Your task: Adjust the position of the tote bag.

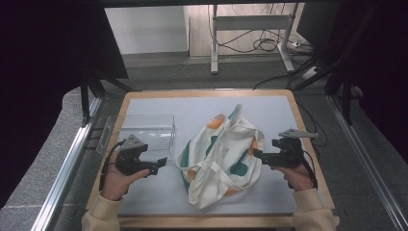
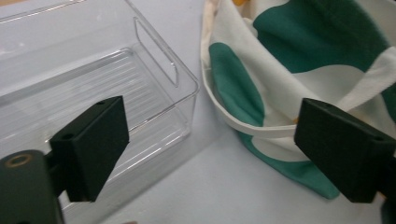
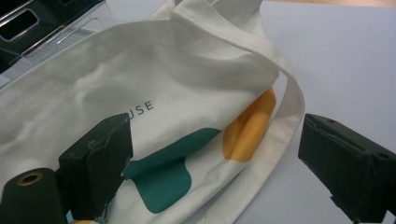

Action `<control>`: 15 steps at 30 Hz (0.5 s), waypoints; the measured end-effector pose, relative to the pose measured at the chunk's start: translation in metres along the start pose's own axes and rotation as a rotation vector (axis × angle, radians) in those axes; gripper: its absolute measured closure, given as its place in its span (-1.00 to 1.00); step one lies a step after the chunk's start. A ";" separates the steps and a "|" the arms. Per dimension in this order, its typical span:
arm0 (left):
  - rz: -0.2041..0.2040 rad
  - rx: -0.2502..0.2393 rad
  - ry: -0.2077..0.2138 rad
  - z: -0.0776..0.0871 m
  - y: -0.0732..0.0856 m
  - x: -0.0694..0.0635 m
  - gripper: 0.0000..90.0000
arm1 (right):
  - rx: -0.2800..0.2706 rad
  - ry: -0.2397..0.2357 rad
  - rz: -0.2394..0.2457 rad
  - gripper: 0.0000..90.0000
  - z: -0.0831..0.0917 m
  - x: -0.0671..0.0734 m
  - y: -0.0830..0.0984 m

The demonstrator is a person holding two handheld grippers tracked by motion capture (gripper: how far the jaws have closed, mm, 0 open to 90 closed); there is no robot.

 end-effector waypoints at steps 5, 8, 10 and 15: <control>-0.042 0.008 0.023 -0.007 -0.003 -0.009 -0.70 | -0.017 0.007 -0.001 -0.77 0.006 -0.007 0.008; -0.045 -0.014 0.029 -0.008 -0.006 -0.011 -0.64 | -0.056 -0.002 -0.007 -0.76 0.009 -0.010 0.009; -0.046 -0.028 0.015 -0.007 -0.008 -0.011 -0.62 | -0.069 -0.003 -0.006 -0.75 0.012 -0.010 0.009; -0.070 -0.044 0.024 0.004 -0.006 -0.017 -0.59 | -0.096 0.007 0.003 -0.71 0.019 -0.009 0.006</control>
Point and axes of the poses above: each handheld gripper's, and its own axes: z roughly backward along the jaws, y roughly out of its underside, x roughly to its left, the point moved 9 cm from there along -z, roughly forward along the jaws, and after that the axes turned 11 degrees about x, right-handed, at the moved point
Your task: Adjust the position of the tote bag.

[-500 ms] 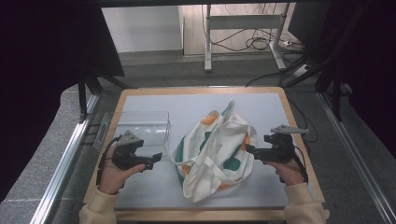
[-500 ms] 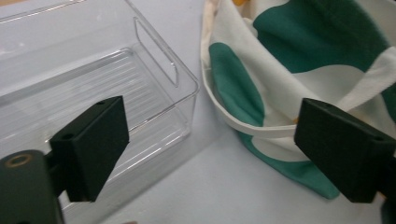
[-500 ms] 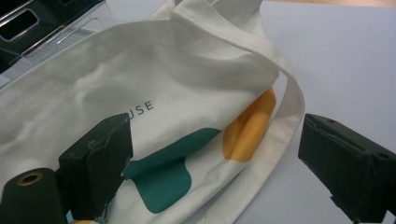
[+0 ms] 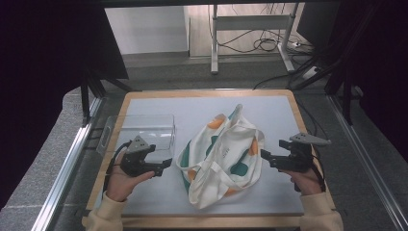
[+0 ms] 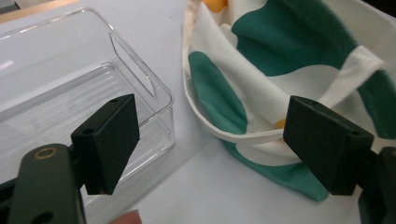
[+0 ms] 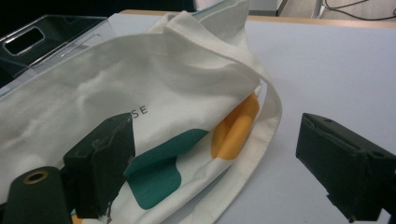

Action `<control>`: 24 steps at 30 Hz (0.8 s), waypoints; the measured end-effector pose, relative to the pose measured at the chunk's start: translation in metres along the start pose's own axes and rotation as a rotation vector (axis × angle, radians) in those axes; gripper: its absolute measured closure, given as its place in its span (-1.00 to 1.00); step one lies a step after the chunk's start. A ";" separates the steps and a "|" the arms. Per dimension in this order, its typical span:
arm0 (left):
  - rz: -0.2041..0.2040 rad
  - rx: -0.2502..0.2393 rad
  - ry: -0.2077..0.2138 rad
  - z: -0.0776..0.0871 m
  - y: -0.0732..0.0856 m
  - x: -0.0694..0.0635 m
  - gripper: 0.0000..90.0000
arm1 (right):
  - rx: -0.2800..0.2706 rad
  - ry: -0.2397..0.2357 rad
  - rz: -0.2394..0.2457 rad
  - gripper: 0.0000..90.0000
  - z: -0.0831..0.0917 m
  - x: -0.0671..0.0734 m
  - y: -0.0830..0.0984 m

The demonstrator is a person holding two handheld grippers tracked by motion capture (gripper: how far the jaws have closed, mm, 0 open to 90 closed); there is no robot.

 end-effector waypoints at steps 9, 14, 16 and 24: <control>0.030 -0.009 0.049 0.012 0.000 0.001 -0.38 | 0.027 -0.031 -0.008 -0.61 -0.009 0.000 0.000; 0.024 0.008 0.047 0.010 0.002 -0.002 -0.36 | 0.027 -0.020 -0.008 -0.61 -0.010 -0.003 0.001; 0.024 0.011 0.050 0.010 0.003 -0.004 -0.35 | 0.021 -0.021 0.002 -0.61 -0.008 -0.001 0.001; 0.000 0.043 0.045 0.012 0.002 -0.017 -0.31 | 0.017 -0.020 0.032 -0.62 -0.006 0.008 -0.001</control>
Point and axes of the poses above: each handheld gripper's, and its own axes: z roughly backward along the jaws, y roughly out of its underside, x roughly to its left, the point moved 9 cm from there along -z, roughly forward along the jaws, and after that the axes turned 11 degrees about x, right-handed, at the moved point
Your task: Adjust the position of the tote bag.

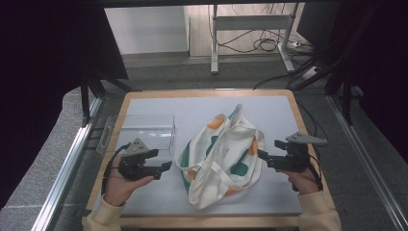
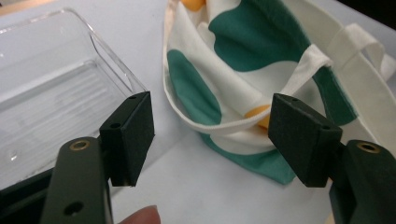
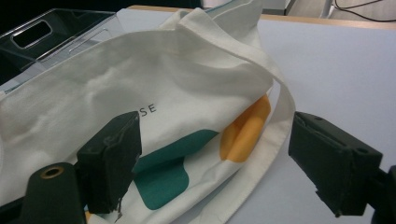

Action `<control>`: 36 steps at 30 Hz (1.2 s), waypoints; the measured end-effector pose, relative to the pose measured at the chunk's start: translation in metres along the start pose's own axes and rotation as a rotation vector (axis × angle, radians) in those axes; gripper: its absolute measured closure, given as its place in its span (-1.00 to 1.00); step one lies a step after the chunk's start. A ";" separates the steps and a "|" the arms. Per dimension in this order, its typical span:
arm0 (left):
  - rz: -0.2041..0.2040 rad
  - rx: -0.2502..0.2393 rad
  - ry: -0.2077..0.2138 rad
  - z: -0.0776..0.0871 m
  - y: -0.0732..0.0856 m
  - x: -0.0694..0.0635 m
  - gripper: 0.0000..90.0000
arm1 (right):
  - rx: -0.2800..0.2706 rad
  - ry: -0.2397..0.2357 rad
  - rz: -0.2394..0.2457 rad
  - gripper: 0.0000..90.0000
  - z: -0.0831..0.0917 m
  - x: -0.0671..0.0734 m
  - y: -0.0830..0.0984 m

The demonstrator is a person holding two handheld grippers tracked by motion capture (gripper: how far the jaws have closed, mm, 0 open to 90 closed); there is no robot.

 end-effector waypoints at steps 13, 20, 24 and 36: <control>-0.033 0.004 0.063 0.003 -0.003 -0.032 -0.35 | 0.015 0.014 0.028 -0.63 -0.007 0.005 -0.003; -0.053 0.011 0.100 -0.005 -0.006 -0.048 -0.36 | 0.022 0.025 0.022 -0.63 -0.007 0.001 -0.001; -0.083 0.015 0.125 -0.007 -0.008 -0.062 -0.37 | 0.020 0.032 0.023 -0.63 -0.007 0.001 0.000; -0.119 0.054 0.169 -0.019 -0.010 -0.090 -0.38 | 0.028 0.045 0.018 -0.63 -0.005 0.000 0.004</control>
Point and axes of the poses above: each handheld gripper's, and its own axes: z roughly backward along the jaws, y roughly out of its underside, x roughly to its left, the point moved 9 cm from there along -z, roughly forward along the jaws, and after that the axes turned 11 degrees about x, right-handed, at the moved point
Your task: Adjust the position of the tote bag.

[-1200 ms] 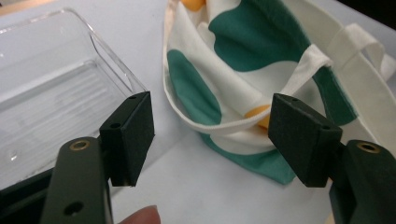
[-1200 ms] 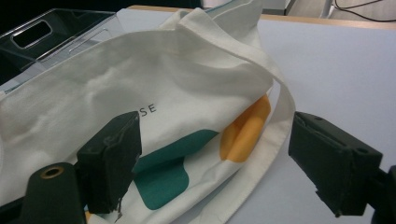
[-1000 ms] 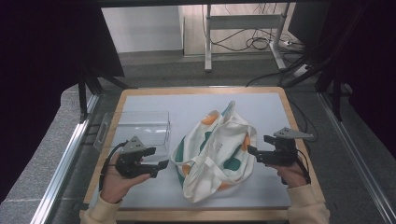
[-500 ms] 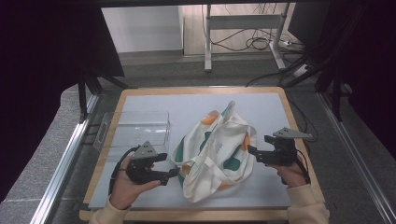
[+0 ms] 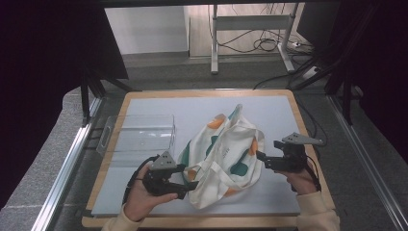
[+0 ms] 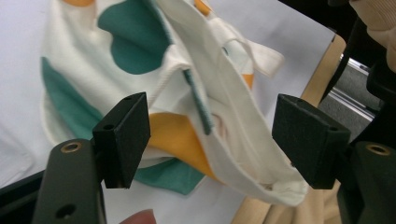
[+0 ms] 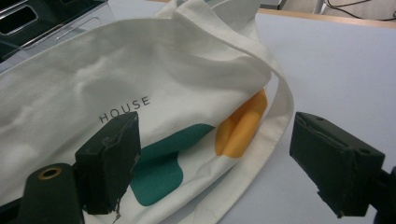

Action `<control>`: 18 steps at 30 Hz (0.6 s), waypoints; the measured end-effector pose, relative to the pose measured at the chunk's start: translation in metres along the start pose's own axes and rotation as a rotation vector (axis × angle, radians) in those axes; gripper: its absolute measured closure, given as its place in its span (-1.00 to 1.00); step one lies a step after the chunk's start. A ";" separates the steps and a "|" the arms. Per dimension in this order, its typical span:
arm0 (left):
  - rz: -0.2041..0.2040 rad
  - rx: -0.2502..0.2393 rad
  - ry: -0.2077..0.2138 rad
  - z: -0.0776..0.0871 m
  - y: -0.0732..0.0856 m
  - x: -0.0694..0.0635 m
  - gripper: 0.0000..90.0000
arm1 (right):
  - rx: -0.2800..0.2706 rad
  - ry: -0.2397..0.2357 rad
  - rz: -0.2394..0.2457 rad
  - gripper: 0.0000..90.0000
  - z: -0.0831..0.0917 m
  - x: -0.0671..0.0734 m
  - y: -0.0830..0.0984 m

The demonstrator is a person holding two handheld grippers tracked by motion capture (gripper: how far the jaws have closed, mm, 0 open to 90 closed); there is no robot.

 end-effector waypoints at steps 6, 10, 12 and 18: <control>-0.024 0.047 0.005 -0.011 -0.001 -0.013 -0.37 | -0.007 0.007 -0.010 -0.63 0.002 -0.003 0.000; -0.021 0.073 0.005 -0.019 0.000 -0.015 -0.37 | -0.008 0.011 -0.010 -0.64 0.002 -0.004 0.000; -0.029 0.106 -0.003 -0.029 0.002 -0.017 -0.36 | -0.006 0.016 -0.012 -0.64 0.002 -0.004 0.001; -0.033 0.135 -0.026 -0.040 0.006 -0.016 -0.15 | 0.001 0.032 -0.007 -0.64 0.002 -0.006 0.003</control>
Point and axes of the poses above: each handheld gripper's, and its own axes: z roughly backward along the jaws, y roughly out of its underside, x roughly to its left, the point moved 9 cm from there along -z, roughly forward along the jaws, and after that the axes turned 11 degrees about x, right-handed, at the moved point
